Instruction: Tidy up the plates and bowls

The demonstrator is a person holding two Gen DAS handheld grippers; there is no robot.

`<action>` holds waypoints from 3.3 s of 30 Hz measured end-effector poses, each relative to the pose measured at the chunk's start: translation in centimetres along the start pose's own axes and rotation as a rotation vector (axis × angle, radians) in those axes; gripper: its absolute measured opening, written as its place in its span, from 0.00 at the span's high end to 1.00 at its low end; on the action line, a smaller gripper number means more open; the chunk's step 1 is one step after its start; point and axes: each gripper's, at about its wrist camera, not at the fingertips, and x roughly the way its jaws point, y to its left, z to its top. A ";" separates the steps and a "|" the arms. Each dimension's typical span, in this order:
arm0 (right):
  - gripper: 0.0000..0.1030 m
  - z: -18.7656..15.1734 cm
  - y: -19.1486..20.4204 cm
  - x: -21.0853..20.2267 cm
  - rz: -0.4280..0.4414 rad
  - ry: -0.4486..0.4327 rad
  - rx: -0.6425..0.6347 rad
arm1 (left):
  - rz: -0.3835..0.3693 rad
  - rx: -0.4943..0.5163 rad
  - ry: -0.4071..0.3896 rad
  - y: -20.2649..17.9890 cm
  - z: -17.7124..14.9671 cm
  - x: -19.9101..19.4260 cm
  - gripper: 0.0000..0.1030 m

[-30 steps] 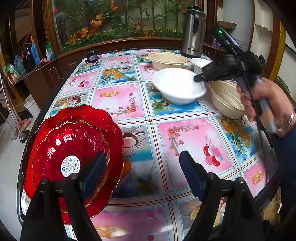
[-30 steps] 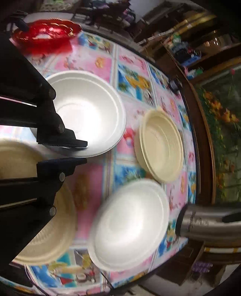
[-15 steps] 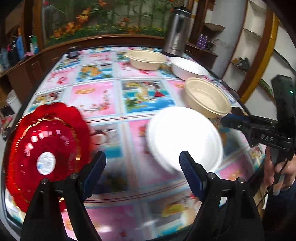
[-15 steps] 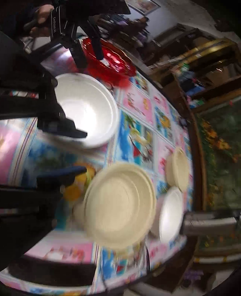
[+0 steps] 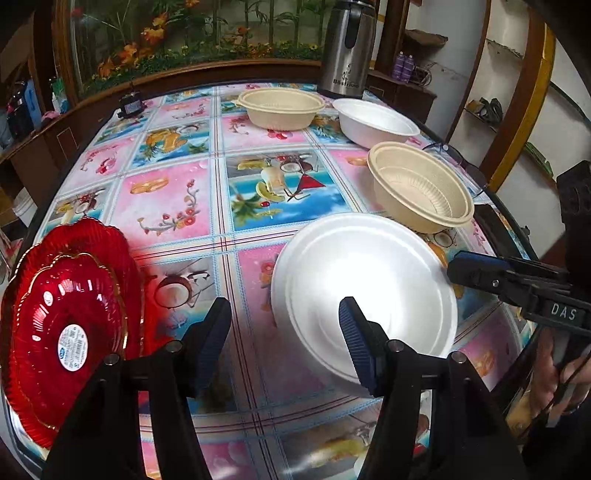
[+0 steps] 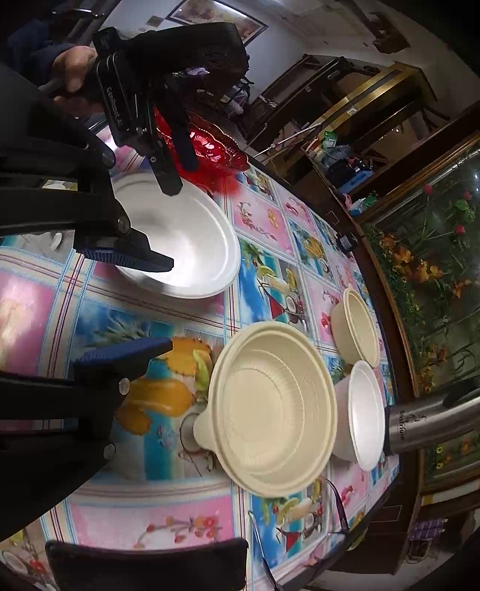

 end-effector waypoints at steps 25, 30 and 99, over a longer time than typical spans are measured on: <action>0.89 -0.6 2.2 0.5 -0.040 -0.014 -0.044 | 0.083 0.097 -0.115 -2.4 -1.3 -0.9 0.81; 0.89 -0.5 2.5 0.4 -0.037 -0.017 -0.050 | 0.098 0.105 -0.136 -2.5 -1.4 -1.4 0.81; 0.88 2.3 21.7 15.5 0.111 0.236 -0.283 | 0.344 -0.332 -0.174 17.5 -5.8 -4.8 0.80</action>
